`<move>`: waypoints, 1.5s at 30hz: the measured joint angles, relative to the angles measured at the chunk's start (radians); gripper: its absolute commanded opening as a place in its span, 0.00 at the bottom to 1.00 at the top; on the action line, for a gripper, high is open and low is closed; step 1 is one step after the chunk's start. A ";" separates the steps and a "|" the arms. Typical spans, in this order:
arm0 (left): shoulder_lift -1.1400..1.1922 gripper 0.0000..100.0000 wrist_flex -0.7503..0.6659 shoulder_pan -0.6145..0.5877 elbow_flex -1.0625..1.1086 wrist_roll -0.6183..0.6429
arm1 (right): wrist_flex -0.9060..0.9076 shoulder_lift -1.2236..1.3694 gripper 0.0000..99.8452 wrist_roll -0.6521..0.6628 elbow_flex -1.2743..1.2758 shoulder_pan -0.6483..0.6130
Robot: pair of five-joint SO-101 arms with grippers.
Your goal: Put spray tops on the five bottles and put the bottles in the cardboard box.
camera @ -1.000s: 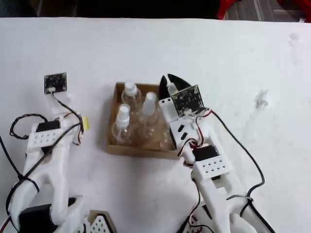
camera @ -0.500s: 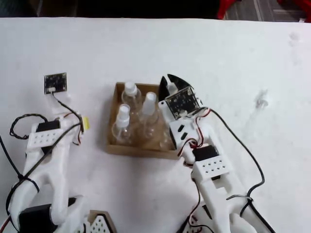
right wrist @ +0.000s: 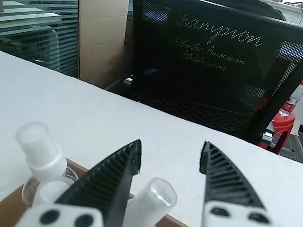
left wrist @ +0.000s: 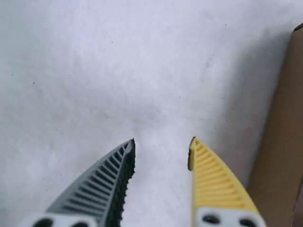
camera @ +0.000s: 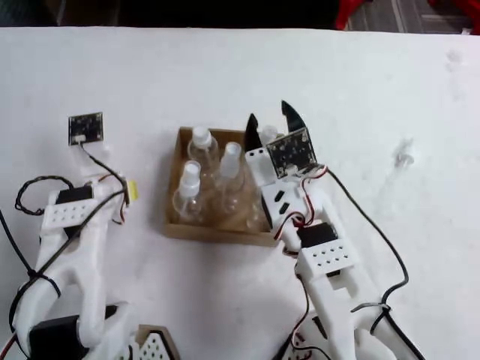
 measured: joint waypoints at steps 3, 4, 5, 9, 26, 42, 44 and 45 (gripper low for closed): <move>0.000 0.18 0.000 0.000 0.000 0.000 | 0.000 0.000 0.15 -0.008 0.000 0.000; 0.000 0.18 0.000 0.000 0.000 0.000 | 0.000 0.000 0.14 -0.008 0.000 0.000; 0.000 0.18 0.000 0.000 0.000 0.000 | 0.000 -0.005 0.14 -0.009 0.000 0.000; 0.000 0.18 0.000 0.000 0.000 0.000 | 0.086 -0.064 0.15 -0.020 -0.005 0.000; 0.000 0.18 0.000 0.000 0.000 0.000 | 0.718 -0.035 0.15 -0.488 -0.348 0.041; 0.000 0.18 0.000 0.000 0.000 0.000 | 0.629 0.115 0.02 -0.488 -0.350 0.048; 0.000 0.18 0.000 0.000 0.000 0.000 | 0.629 0.115 0.03 -0.488 -0.350 0.044; 0.000 0.18 0.000 0.000 0.000 0.000 | 0.629 0.115 0.04 -0.488 -0.350 0.044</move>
